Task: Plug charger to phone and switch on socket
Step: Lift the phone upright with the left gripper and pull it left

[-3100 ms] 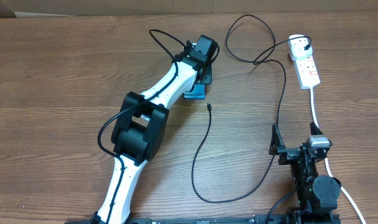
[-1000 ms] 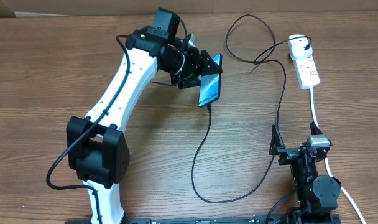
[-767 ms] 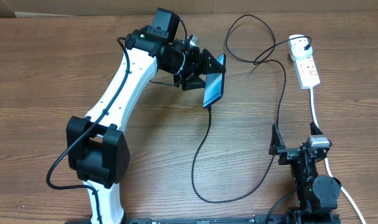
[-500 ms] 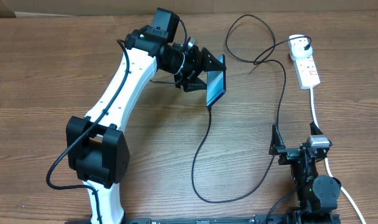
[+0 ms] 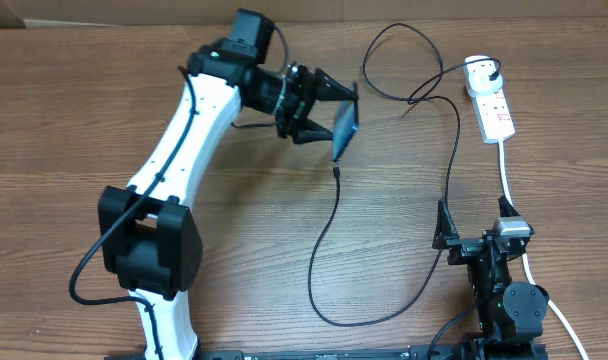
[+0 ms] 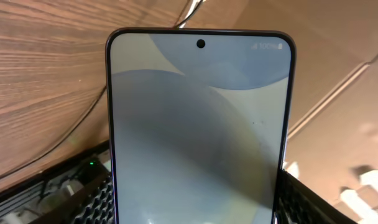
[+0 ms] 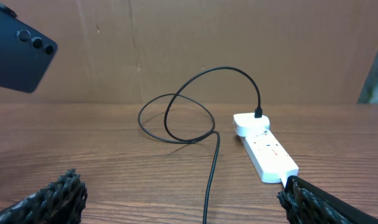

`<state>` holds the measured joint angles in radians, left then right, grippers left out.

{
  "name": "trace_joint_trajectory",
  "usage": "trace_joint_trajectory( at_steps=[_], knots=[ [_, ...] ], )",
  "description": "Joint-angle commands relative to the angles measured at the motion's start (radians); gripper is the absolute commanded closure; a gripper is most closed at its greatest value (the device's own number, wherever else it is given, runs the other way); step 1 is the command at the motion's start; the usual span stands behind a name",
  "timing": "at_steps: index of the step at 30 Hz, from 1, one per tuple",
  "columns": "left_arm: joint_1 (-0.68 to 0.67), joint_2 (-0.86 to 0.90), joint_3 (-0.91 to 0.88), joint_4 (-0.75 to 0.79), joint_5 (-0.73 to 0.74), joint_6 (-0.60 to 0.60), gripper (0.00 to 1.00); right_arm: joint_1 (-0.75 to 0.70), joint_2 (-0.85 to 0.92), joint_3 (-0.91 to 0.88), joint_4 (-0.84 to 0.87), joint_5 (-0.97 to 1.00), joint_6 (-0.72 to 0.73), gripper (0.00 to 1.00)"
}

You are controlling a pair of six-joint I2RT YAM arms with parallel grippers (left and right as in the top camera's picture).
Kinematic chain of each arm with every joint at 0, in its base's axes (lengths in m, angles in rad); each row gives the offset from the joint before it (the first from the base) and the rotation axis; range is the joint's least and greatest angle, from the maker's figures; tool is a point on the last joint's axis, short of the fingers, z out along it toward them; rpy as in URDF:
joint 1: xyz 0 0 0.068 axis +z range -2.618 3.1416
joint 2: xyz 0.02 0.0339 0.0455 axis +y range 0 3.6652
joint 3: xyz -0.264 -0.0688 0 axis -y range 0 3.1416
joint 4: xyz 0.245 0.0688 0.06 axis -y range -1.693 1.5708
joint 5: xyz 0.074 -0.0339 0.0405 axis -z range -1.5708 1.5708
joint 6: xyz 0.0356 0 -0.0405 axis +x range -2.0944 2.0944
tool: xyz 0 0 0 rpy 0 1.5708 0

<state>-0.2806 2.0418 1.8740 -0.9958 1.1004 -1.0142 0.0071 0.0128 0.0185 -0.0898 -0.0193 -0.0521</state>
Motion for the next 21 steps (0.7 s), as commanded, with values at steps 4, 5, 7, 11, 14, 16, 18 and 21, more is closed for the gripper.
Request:
trace_joint_trajectory(
  at_steps=[4, 5, 7, 11, 14, 16, 18, 21],
  knots=[
    [0.068, -0.041, 0.008, 0.005, 0.087, 0.016, 0.45, -0.001, -0.008, -0.011, 0.005, 0.003, -0.002, 0.0],
    [0.077, -0.041, 0.008, 0.005, 0.091, 0.016, 0.45, -0.001, -0.008, -0.011, 0.005, 0.002, -0.002, 0.0],
    [0.095, -0.041, 0.008, 0.005, 0.099, 0.016, 0.45, -0.001, -0.008, -0.011, 0.005, 0.003, -0.002, 0.0],
    [0.139, -0.041, 0.008, 0.005, 0.101, 0.016, 0.45, -0.001, -0.008, -0.011, 0.005, 0.003, -0.002, 0.0],
    [0.167, -0.041, 0.008, 0.005, 0.102, 0.015, 0.45, -0.001, -0.008, -0.011, 0.005, 0.003, -0.002, 0.0],
    [0.184, -0.041, 0.008, 0.005, 0.103, 0.015, 0.45, -0.001, -0.008, -0.011, 0.005, 0.002, -0.002, 0.0],
    [0.196, -0.041, 0.008, 0.005, 0.105, 0.015, 0.45, -0.001, -0.008, -0.011, 0.005, 0.003, -0.002, 0.0],
    [0.208, -0.041, 0.008, 0.0, 0.111, -0.008, 0.45, -0.001, -0.008, -0.011, 0.006, 0.003, -0.002, 0.0]
  ],
)
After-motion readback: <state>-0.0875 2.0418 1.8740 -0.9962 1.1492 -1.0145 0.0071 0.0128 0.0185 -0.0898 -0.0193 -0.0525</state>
